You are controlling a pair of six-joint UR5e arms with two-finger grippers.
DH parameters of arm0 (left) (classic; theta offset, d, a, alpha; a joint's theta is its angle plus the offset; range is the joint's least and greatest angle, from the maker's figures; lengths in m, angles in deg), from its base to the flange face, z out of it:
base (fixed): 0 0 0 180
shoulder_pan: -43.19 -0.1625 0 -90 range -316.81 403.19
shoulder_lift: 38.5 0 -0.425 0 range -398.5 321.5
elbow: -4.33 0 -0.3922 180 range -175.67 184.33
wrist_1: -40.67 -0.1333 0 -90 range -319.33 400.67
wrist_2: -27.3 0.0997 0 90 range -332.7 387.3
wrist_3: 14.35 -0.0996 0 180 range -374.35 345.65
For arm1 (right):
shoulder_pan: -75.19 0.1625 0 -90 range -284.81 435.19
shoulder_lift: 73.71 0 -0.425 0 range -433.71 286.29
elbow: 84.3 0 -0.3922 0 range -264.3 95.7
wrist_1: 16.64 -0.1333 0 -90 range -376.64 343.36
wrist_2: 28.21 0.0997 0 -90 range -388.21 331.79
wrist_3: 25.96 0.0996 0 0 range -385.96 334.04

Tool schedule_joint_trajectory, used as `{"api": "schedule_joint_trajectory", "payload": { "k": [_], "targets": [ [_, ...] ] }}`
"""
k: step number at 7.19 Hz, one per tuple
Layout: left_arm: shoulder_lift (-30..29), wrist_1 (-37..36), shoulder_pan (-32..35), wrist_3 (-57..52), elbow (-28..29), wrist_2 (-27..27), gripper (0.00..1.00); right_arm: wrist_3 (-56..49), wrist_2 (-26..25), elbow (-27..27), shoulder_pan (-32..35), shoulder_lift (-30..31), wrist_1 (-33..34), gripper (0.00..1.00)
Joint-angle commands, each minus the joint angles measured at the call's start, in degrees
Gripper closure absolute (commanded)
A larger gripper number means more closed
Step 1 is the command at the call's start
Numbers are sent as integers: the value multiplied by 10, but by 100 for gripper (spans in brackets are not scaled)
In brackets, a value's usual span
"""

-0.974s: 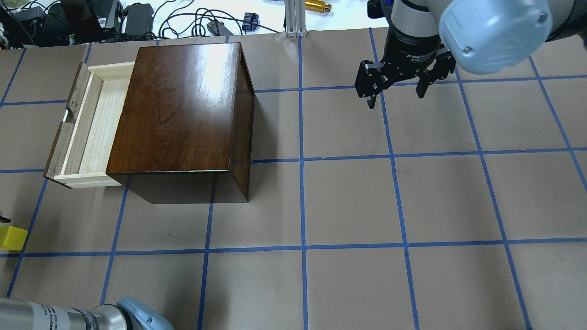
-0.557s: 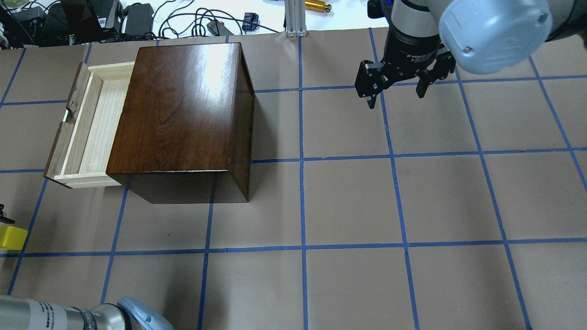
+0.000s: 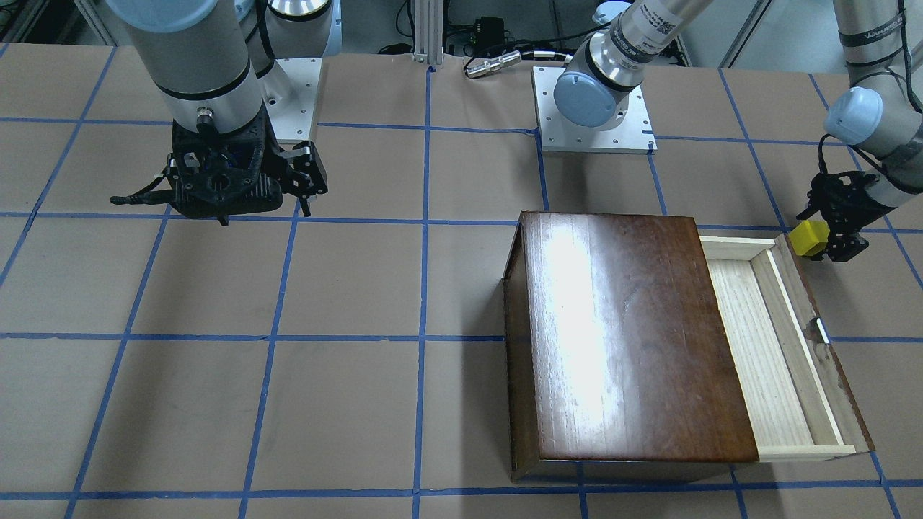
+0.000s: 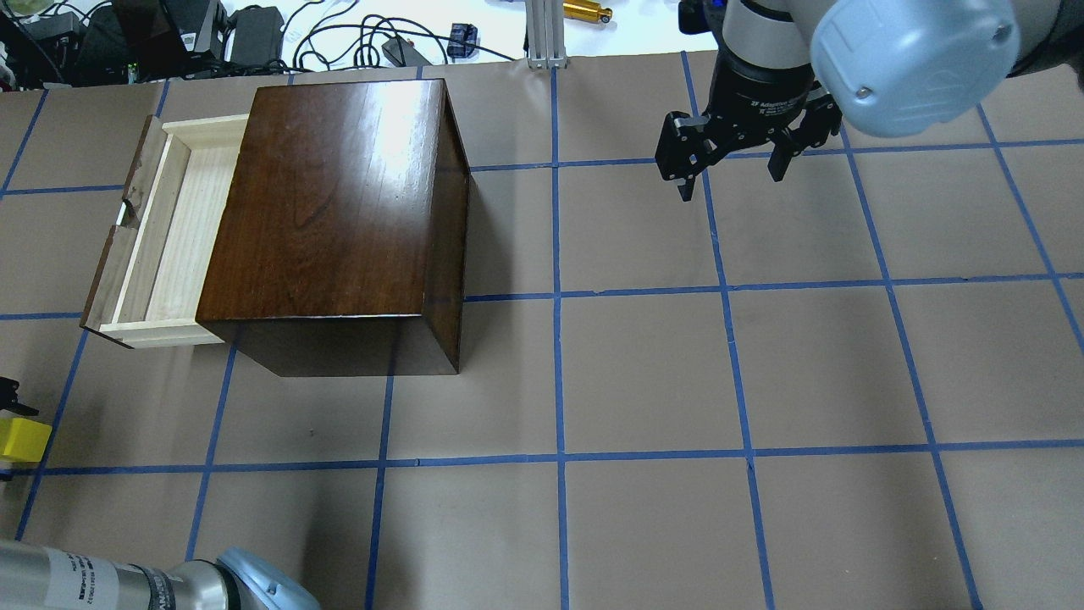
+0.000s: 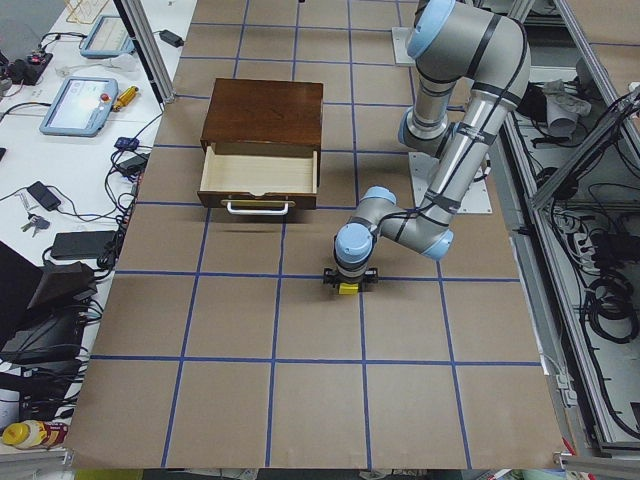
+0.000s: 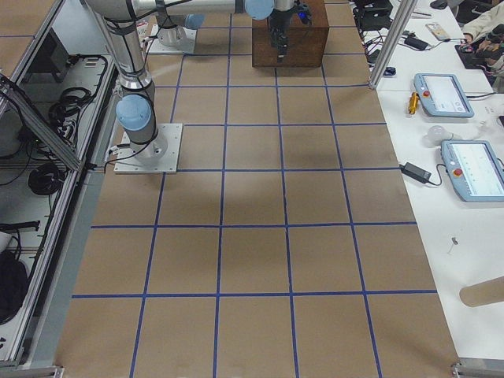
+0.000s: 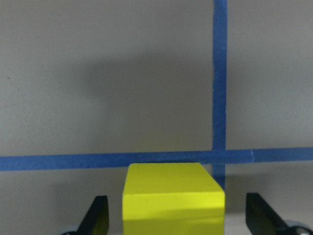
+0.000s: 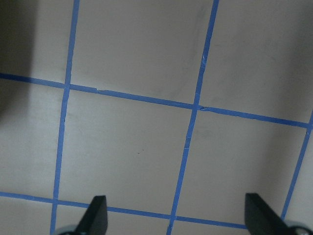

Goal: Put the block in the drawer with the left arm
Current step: 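Close the left gripper on the yellow cube and lift it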

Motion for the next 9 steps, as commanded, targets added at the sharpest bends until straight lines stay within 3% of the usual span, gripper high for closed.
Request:
{"api": "schedule_joint_trajectory", "payload": {
  "k": [1,2,3,4,5,9],
  "targets": [
    [-4,-4,0,0,0,-1,11,-1,0,0,0,0,0,0],
    [-4,-4,0,-5,0,-1,49,0,0,0,0,0,0,0],
    [-4,-4,0,-15,0,-2,79,0,1,0,0,0,0,0],
    [-3,-4,0,-15,0,-1,96,-1,0,0,0,0,0,0],
    [-3,-4,0,-15,0,-1,100,0,0,0,0,0,0,0],
    [-3,-5,0,-15,0,-1,100,-1,0,0,0,0,0,0]
  ]
}}
